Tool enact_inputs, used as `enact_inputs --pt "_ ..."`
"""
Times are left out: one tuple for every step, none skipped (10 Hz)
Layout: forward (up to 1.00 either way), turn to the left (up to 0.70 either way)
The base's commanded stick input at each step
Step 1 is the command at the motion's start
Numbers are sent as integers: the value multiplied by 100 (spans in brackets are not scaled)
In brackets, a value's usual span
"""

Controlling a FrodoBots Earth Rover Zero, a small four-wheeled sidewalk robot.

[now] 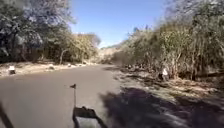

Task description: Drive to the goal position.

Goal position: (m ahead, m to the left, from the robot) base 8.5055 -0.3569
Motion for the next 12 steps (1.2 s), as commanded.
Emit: enact_inputs --pt "100 0" --pt "100 0" --pt "100 0" --pt "100 0" --pt "100 0" --pt "100 0" --pt "100 0" --pt "100 0" --pt "100 0" --pt "100 0" --pt "100 0" --pt "100 0"
